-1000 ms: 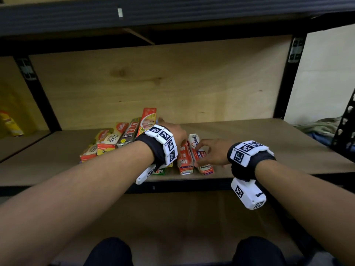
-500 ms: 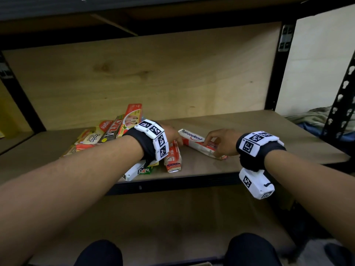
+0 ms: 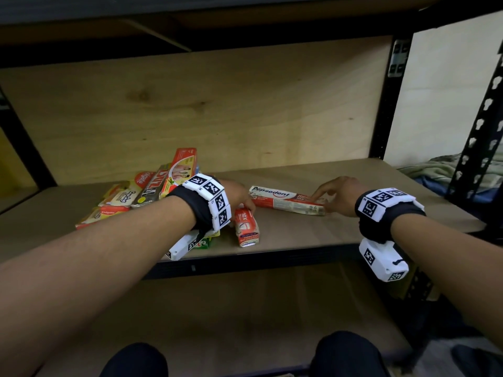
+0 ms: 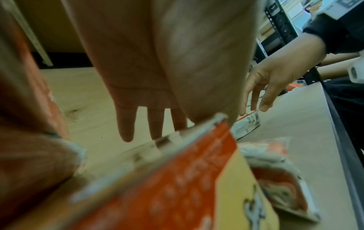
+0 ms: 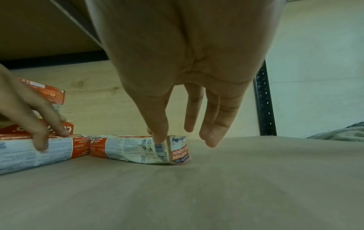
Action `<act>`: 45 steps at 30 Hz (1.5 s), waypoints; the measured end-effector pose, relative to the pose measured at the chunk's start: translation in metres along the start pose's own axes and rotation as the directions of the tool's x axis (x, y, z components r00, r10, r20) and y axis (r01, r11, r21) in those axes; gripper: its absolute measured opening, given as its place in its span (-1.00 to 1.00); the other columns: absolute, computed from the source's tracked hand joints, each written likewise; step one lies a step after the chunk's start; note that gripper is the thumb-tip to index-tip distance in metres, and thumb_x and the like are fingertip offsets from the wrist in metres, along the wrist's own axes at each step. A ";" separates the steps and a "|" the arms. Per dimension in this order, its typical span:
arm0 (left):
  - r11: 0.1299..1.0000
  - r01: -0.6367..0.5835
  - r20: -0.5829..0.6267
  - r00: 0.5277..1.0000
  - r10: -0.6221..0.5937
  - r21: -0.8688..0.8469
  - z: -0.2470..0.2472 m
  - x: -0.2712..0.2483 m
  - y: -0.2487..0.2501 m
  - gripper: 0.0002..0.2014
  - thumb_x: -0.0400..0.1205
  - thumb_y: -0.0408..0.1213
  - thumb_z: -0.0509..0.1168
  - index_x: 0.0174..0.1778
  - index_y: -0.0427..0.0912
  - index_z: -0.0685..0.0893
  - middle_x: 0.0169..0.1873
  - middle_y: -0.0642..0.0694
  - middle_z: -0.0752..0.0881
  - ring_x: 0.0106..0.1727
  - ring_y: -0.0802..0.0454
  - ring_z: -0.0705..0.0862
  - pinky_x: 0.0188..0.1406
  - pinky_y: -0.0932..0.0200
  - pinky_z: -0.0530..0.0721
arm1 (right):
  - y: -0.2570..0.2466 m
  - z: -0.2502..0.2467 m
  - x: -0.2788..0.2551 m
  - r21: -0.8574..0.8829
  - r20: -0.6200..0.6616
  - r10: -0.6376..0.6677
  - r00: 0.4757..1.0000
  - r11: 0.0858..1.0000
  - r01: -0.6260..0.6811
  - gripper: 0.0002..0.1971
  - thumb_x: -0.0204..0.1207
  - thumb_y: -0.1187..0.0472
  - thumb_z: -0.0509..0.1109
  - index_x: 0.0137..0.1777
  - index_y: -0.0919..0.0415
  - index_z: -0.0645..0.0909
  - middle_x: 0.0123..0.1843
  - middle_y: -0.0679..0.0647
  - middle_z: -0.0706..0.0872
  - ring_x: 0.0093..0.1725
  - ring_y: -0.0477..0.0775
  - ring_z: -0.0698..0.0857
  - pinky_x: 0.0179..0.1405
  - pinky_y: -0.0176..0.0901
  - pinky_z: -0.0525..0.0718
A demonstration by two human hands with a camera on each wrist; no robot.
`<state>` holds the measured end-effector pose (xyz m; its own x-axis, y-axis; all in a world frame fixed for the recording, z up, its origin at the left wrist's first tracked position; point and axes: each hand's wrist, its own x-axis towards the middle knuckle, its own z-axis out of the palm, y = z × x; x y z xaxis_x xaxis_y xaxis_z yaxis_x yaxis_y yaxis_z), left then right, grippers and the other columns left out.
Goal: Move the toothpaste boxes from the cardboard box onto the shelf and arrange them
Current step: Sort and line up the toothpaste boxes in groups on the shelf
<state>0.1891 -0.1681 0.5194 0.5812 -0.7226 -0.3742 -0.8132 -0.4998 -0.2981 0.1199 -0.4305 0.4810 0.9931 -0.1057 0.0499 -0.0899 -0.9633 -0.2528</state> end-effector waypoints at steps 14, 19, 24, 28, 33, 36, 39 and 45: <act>0.965 -0.082 -0.396 0.918 -0.024 -0.249 -0.001 0.004 0.031 -0.70 0.68 -0.23 0.32 0.32 -0.19 0.64 0.18 -0.17 0.66 0.20 -0.12 0.61 0.02 0.26 0.39 | 0.021 -0.014 -0.036 -0.056 -0.043 -0.011 0.999 0.998 0.008 -0.63 0.49 0.18 0.55 0.24 -0.21 0.68 0.29 0.08 0.58 0.09 0.00 0.57 0.00 -0.25 0.46; 0.927 -0.070 -0.454 0.884 -0.113 -0.368 -0.022 -0.006 0.026 -0.70 0.72 -0.19 0.28 0.37 -0.08 0.67 0.18 -0.02 0.74 0.13 0.00 0.66 -0.06 0.29 0.47 | 0.019 -0.016 -0.045 -0.042 -0.044 -0.038 0.998 0.998 0.036 -0.63 0.47 0.09 0.58 0.24 -0.21 0.67 0.24 0.02 0.61 0.04 -0.07 0.56 0.01 -0.28 0.46; 0.801 -0.100 -0.508 0.817 -0.273 -0.591 -0.028 -0.010 0.027 -0.78 0.74 -0.20 0.26 0.21 -0.14 0.73 0.00 -0.06 0.78 -0.01 -0.03 0.73 -0.17 0.36 0.64 | 0.010 -0.011 -0.049 0.041 -0.028 -0.057 0.998 0.997 0.058 -0.61 0.44 -0.02 0.58 0.26 -0.21 0.65 0.19 -0.08 0.68 0.10 -0.06 0.65 0.00 -0.26 0.52; 0.364 -0.216 -0.375 0.811 -0.450 -0.906 -0.030 -0.012 0.030 -0.83 0.75 -0.27 0.23 0.16 -0.18 0.69 0.07 -0.16 0.78 0.07 -0.11 0.79 -0.16 -0.19 0.83 | -0.003 -0.005 -0.050 0.213 0.006 -0.090 0.996 0.973 0.087 -0.49 0.39 -0.13 0.60 0.33 -0.15 0.58 0.14 -0.13 0.72 0.11 -0.11 0.69 0.06 -0.22 0.58; 0.190 -0.244 -0.303 0.853 -0.424 -0.951 -0.030 -0.011 0.038 -0.83 0.75 -0.29 0.23 0.17 -0.23 0.67 0.11 -0.29 0.76 0.11 -0.21 0.78 -0.15 -0.27 0.81 | -0.016 0.001 -0.052 0.473 0.038 -0.155 0.987 0.873 0.119 -0.36 0.41 -0.07 0.61 0.46 -0.08 0.46 0.14 -0.11 0.76 0.11 -0.14 0.71 -0.03 -0.22 0.71; 0.193 -0.253 -0.311 0.865 -0.394 -0.948 -0.029 -0.008 0.042 -0.84 0.75 -0.30 0.23 0.19 -0.20 0.66 0.05 -0.20 0.77 -0.01 -0.11 0.80 -0.15 -0.23 0.81 | -0.024 -0.001 -0.051 0.680 -0.045 -0.152 0.987 0.719 0.142 -0.31 0.43 0.10 0.63 0.52 -0.06 0.40 0.14 0.03 0.75 0.06 -0.02 0.79 -0.15 -0.07 0.84; 0.183 -0.268 -0.320 0.865 -0.387 -0.946 -0.030 -0.006 0.044 -0.82 0.74 -0.29 0.25 0.23 -0.19 0.64 -0.03 -0.13 0.77 -0.16 -0.02 0.80 -0.21 -0.08 0.84 | -0.029 -0.015 -0.051 0.811 -0.178 -0.110 0.978 0.546 0.209 -0.38 0.45 0.29 0.60 0.46 -0.02 0.45 0.16 0.19 0.73 -0.03 0.15 0.84 -0.10 0.07 0.85; 0.219 -0.260 -0.326 0.874 -0.361 -0.940 -0.028 -0.001 0.046 -0.77 0.72 -0.19 0.28 0.27 -0.12 0.65 0.06 -0.10 0.79 -0.02 -0.06 0.83 -0.04 -0.20 0.81 | -0.029 -0.047 -0.050 0.851 -0.262 -0.153 0.953 0.429 0.303 -0.48 0.54 0.32 0.52 0.45 -0.04 0.56 0.21 0.25 0.65 0.04 0.23 0.84 0.05 0.20 0.81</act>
<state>0.1500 -0.2037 0.5309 0.7921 -0.6067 0.0669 -0.3563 -0.3706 0.8577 0.0698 -0.4092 0.5309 0.9404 -0.0181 0.3395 0.3260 -0.2351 -0.9157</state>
